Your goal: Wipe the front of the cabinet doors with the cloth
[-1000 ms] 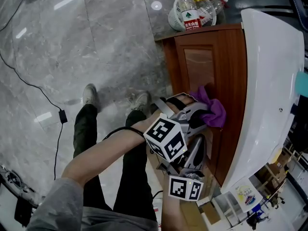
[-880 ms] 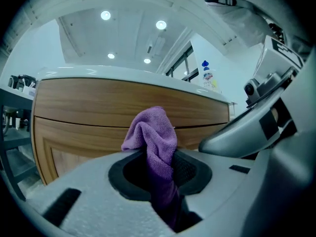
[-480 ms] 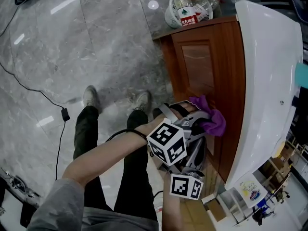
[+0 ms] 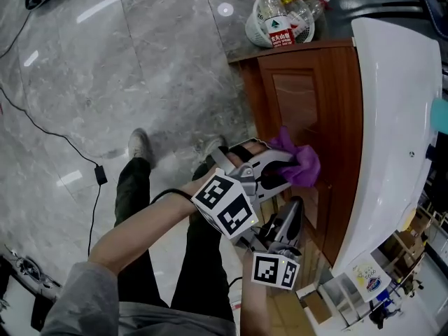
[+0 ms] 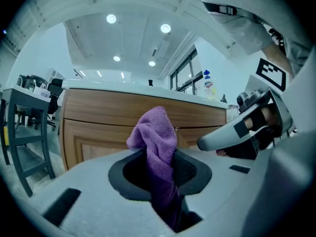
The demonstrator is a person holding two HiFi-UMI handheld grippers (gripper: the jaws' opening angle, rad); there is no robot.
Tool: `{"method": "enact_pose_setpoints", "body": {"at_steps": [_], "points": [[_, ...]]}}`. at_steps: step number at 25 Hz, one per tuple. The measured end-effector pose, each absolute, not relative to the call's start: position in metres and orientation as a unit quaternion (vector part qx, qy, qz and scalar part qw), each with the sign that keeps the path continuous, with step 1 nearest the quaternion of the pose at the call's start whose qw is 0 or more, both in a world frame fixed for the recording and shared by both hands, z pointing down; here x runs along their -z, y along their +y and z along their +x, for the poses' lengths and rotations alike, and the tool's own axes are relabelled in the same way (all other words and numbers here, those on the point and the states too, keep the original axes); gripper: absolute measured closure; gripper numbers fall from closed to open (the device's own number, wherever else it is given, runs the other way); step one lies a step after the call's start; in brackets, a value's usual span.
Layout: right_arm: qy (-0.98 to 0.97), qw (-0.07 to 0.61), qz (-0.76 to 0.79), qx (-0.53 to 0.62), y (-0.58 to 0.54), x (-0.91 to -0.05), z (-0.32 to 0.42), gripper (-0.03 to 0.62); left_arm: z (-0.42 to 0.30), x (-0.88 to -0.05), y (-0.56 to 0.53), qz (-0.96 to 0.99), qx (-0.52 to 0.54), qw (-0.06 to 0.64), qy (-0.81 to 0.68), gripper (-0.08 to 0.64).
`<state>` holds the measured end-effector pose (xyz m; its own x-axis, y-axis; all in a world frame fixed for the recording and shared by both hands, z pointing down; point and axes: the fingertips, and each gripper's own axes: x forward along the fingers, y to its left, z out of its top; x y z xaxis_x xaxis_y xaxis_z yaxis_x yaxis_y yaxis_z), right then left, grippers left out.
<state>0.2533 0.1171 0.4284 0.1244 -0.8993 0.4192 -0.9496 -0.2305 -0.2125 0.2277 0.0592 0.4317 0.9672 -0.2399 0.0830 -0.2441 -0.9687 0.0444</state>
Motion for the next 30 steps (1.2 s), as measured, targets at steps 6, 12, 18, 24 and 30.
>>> {"method": "enact_pose_setpoints", "body": {"at_steps": [6,12,18,24,30], "points": [[-0.627,0.051,0.740,-0.239,0.099,-0.430,0.234,0.583,0.201,-0.442,0.042,0.988,-0.050,0.034,-0.144,0.463],[-0.633,0.044,0.736,-0.239,0.075,-0.429,0.224,0.583,0.190,-0.460,0.016,0.982,-0.060,0.044,-0.172,0.463],[-0.632,0.035,0.737,-0.237,0.052,-0.433,0.224,0.583,0.186,-0.476,-0.018,0.978,-0.065,0.040,-0.194,0.463],[-0.638,0.034,0.731,-0.238,0.034,-0.439,0.223,0.583,0.183,-0.498,-0.054,0.973,-0.073,0.027,-0.218,0.463],[-0.638,0.035,0.730,-0.244,0.023,-0.447,0.226,0.583,0.179,-0.524,-0.086,0.966,-0.080,0.026,-0.246,0.463]]}}
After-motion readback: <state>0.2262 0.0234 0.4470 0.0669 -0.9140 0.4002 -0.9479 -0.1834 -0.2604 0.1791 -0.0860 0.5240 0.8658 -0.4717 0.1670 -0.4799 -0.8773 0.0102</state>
